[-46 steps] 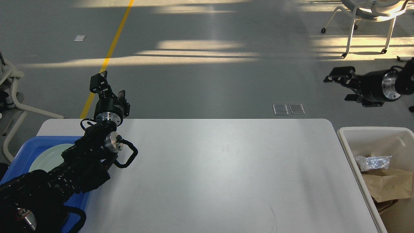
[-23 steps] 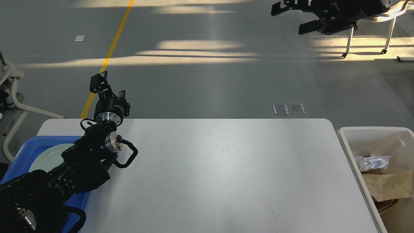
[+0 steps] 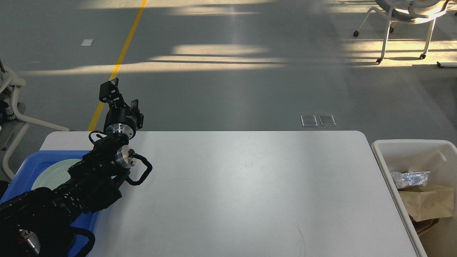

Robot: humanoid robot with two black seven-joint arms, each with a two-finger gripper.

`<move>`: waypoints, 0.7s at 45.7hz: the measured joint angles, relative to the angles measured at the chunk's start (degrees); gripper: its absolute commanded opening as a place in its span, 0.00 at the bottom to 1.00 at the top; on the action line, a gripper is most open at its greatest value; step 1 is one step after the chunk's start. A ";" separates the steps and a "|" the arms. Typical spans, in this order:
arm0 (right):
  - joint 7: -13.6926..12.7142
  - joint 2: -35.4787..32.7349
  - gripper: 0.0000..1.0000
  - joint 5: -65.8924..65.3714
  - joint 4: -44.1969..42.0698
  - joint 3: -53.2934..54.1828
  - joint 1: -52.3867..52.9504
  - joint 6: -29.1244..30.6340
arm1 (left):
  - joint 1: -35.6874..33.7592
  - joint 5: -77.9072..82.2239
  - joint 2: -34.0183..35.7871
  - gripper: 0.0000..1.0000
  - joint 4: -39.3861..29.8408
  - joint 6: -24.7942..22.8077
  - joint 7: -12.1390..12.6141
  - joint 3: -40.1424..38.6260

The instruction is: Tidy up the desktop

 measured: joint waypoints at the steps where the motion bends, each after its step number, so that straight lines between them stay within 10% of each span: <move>1: 0.00 0.48 1.00 1.18 -0.40 -0.01 -0.90 -1.27 | 0.00 0.00 0.00 0.96 0.00 0.00 0.00 0.00; 32: 0.08 20.47 1.00 24.21 -25.83 26.51 -39.97 -51.29 | 0.00 0.00 0.00 0.96 -0.01 0.06 0.00 0.01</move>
